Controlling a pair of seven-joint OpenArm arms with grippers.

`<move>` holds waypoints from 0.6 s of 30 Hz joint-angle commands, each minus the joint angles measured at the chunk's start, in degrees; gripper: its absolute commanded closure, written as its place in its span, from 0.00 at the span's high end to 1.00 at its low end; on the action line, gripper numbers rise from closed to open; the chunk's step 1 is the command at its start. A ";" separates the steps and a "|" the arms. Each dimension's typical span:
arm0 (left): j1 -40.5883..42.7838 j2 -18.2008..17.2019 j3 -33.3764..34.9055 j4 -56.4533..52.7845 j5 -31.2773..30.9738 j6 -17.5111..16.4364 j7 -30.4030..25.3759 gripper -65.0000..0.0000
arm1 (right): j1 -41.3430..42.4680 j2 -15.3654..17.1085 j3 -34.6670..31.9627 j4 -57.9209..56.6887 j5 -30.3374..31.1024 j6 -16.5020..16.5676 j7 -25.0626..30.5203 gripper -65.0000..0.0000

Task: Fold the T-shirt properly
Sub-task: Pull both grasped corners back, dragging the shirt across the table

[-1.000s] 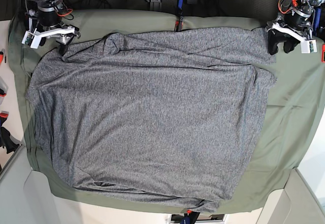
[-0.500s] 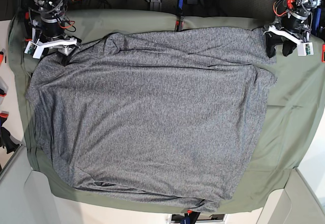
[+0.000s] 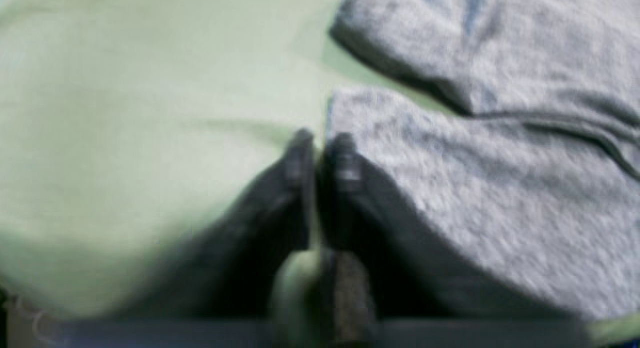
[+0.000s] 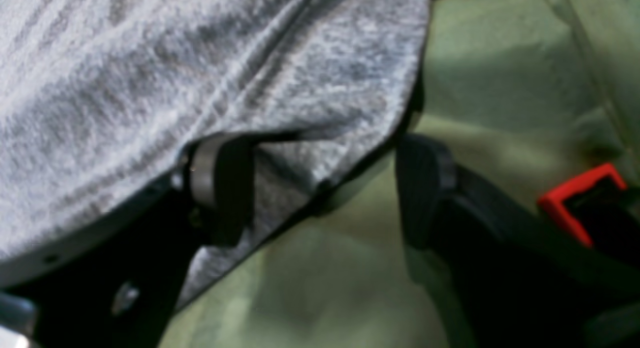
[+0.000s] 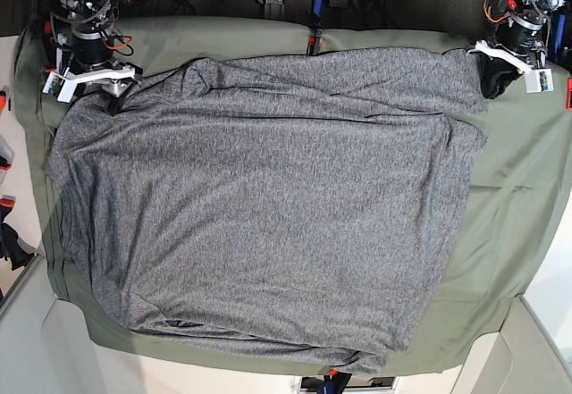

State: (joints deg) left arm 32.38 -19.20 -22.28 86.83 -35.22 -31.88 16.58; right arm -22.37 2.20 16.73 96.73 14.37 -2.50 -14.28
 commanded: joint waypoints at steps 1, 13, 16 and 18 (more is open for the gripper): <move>0.98 0.15 0.83 -0.20 1.05 -2.49 5.51 0.00 | 0.00 -0.35 0.07 0.59 -1.18 0.81 0.96 0.67; 3.17 0.13 -2.69 8.90 -4.44 -6.80 6.40 0.00 | -0.37 -1.09 0.33 1.97 -4.35 3.39 1.07 0.00; 5.16 0.15 -5.09 14.62 -4.42 -6.93 6.40 0.00 | -0.70 -1.07 1.38 5.14 -4.57 3.74 0.09 0.00; 5.77 0.15 -7.96 17.75 -4.46 -6.91 6.38 0.00 | -0.98 -0.96 2.67 7.89 -4.50 6.08 0.07 0.00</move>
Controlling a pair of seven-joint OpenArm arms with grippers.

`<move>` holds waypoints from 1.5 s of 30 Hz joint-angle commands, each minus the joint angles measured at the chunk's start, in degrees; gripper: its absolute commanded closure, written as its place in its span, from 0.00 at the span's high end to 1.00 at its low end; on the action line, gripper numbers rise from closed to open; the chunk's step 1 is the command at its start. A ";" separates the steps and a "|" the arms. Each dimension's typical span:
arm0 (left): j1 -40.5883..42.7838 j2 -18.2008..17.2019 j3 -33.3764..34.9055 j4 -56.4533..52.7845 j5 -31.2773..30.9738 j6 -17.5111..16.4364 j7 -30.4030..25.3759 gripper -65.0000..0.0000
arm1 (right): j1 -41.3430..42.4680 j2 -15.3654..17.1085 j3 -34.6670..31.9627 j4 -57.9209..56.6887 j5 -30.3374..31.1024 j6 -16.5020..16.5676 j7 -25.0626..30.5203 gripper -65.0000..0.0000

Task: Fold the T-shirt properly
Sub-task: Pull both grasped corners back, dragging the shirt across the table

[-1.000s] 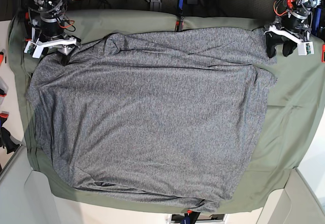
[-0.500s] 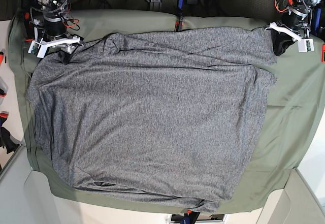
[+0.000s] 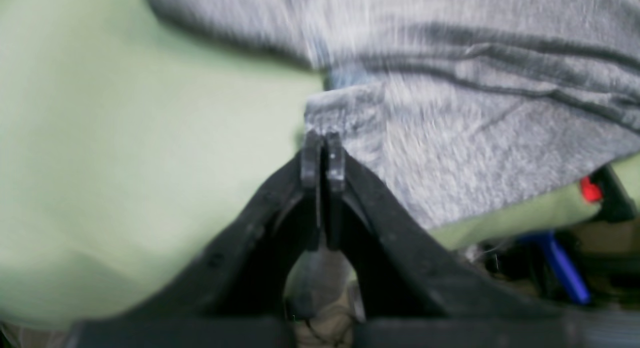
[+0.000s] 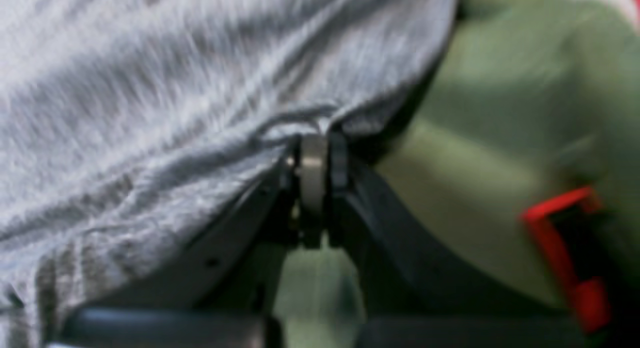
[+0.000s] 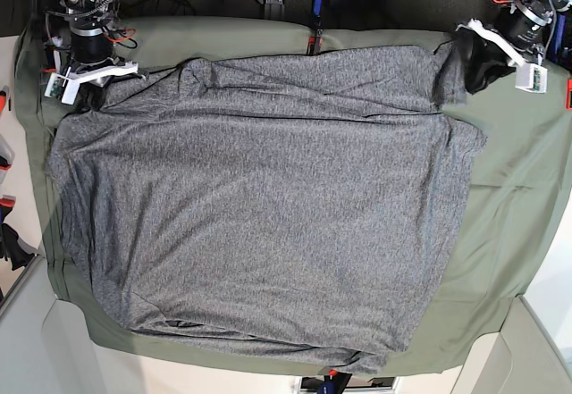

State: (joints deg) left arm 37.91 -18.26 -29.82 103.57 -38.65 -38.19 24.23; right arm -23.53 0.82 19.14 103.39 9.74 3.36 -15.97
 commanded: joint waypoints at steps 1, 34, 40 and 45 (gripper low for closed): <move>0.17 -0.81 -1.95 2.16 -1.03 -0.59 -1.27 0.00 | 0.20 0.57 0.96 2.29 0.17 1.27 1.77 0.00; -32.13 -11.15 10.82 -24.65 1.20 2.62 12.79 0.52 | 22.69 3.43 2.99 -15.96 4.00 6.03 -1.53 0.36; -31.32 -12.90 0.17 -21.24 -14.49 -0.66 23.47 0.52 | 22.69 3.41 3.04 -14.12 6.14 6.05 -5.60 0.48; -23.52 -12.79 -0.37 -17.86 -17.90 -1.81 24.83 0.52 | 21.42 3.45 3.15 -9.77 6.10 5.88 -10.19 0.48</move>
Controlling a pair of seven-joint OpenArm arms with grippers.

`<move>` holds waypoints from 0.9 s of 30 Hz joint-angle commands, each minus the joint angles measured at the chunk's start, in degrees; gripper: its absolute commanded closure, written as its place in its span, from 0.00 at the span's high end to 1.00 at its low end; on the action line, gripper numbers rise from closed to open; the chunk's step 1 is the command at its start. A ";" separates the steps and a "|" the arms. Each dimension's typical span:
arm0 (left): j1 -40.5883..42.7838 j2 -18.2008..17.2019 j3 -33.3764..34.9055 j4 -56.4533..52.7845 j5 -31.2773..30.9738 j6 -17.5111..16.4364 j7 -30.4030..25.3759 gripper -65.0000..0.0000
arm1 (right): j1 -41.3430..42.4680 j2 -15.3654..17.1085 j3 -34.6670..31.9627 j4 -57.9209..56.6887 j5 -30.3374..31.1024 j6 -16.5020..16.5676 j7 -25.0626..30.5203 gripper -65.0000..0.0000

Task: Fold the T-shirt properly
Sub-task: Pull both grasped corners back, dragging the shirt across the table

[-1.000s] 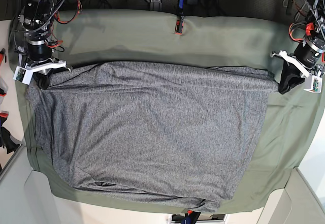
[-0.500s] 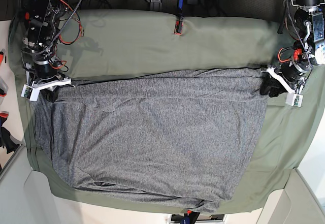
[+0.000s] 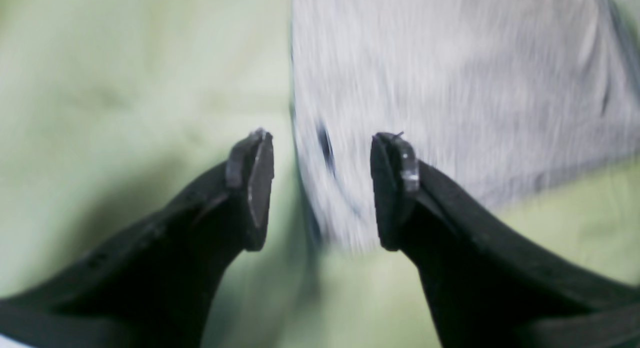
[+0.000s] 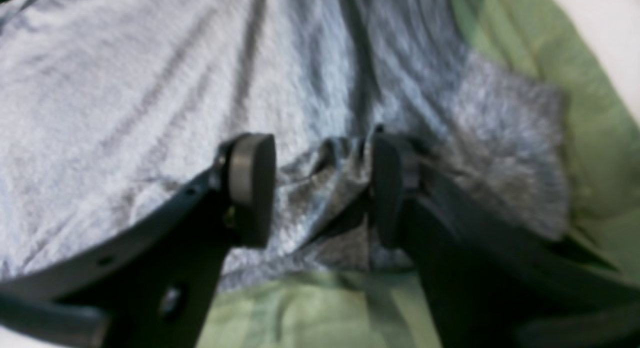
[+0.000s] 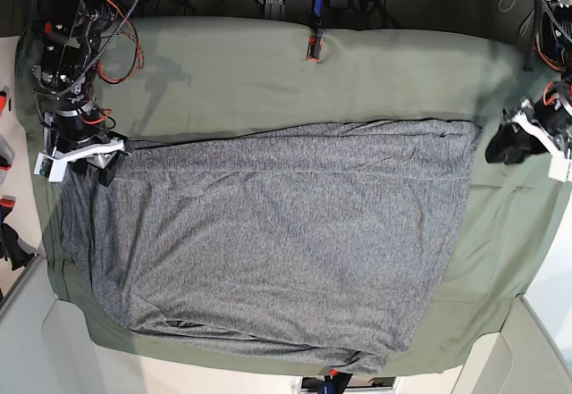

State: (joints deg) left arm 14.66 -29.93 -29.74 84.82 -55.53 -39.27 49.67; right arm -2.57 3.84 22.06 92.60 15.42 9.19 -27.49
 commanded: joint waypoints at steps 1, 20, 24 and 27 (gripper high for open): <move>1.44 -0.63 -0.57 1.73 -0.98 -0.73 -1.14 0.52 | 0.15 0.42 0.44 1.88 0.46 0.04 0.17 0.48; 4.48 9.46 -0.31 3.21 7.04 3.37 -9.27 0.52 | -4.92 -0.17 8.70 3.96 5.35 0.26 -1.66 0.48; 2.14 9.46 3.37 2.47 12.31 7.02 -10.23 0.52 | -4.92 -0.20 8.68 3.17 6.05 0.24 -1.66 0.48; 1.51 9.46 4.96 1.62 14.71 7.39 -11.87 0.52 | -4.90 -0.17 8.68 1.38 6.05 0.24 -0.59 0.52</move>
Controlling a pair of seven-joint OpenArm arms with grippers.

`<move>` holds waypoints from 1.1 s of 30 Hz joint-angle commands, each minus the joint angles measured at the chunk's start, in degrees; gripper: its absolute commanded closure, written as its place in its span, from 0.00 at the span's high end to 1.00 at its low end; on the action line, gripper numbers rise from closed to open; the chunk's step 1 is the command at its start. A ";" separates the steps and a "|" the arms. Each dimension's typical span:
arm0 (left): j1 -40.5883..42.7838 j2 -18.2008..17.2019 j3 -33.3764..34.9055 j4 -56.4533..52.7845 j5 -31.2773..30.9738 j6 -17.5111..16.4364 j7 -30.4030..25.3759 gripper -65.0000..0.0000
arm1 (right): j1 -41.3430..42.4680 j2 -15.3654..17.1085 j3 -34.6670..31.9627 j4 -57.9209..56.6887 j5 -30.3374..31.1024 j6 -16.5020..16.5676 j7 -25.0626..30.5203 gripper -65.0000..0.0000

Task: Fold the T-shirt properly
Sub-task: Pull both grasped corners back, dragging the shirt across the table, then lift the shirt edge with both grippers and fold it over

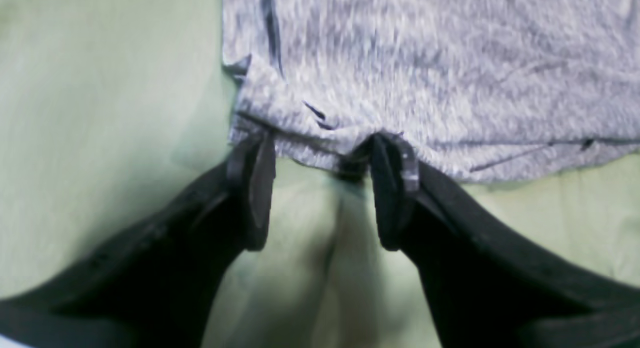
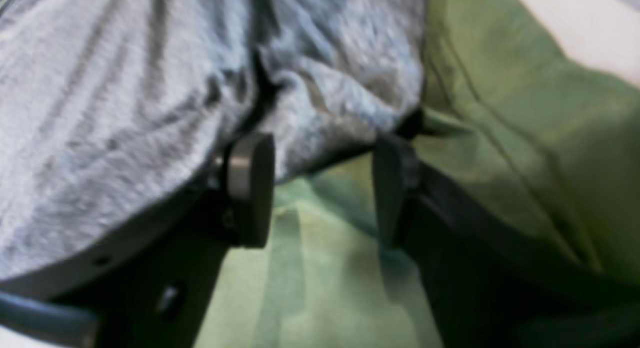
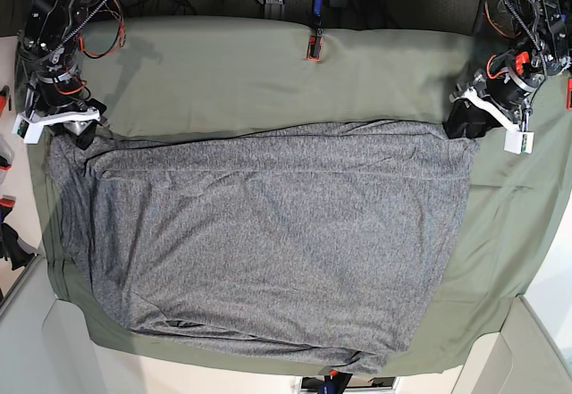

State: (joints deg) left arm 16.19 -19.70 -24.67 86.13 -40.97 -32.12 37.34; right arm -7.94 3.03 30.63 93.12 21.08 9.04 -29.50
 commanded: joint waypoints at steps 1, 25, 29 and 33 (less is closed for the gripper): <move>-0.13 -0.76 0.31 0.09 0.74 0.24 0.02 0.52 | 0.48 0.63 0.11 0.04 0.42 0.39 2.14 0.54; -4.72 -1.57 1.09 -7.15 5.16 0.26 -4.37 0.00 | 5.53 0.63 0.11 -5.99 0.87 0.20 2.49 0.29; -4.42 -1.62 -2.29 -3.41 4.63 -0.26 -3.87 0.00 | 5.51 0.66 0.17 -5.09 -1.33 0.20 2.49 0.00; -4.76 -2.19 -5.03 -0.09 1.75 -0.26 -1.90 0.00 | 5.73 1.09 0.17 -3.85 -1.60 0.46 2.73 0.00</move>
State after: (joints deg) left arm 12.32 -20.78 -29.34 84.88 -38.28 -32.38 36.67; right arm -3.03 3.20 30.63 87.88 19.22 9.21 -28.34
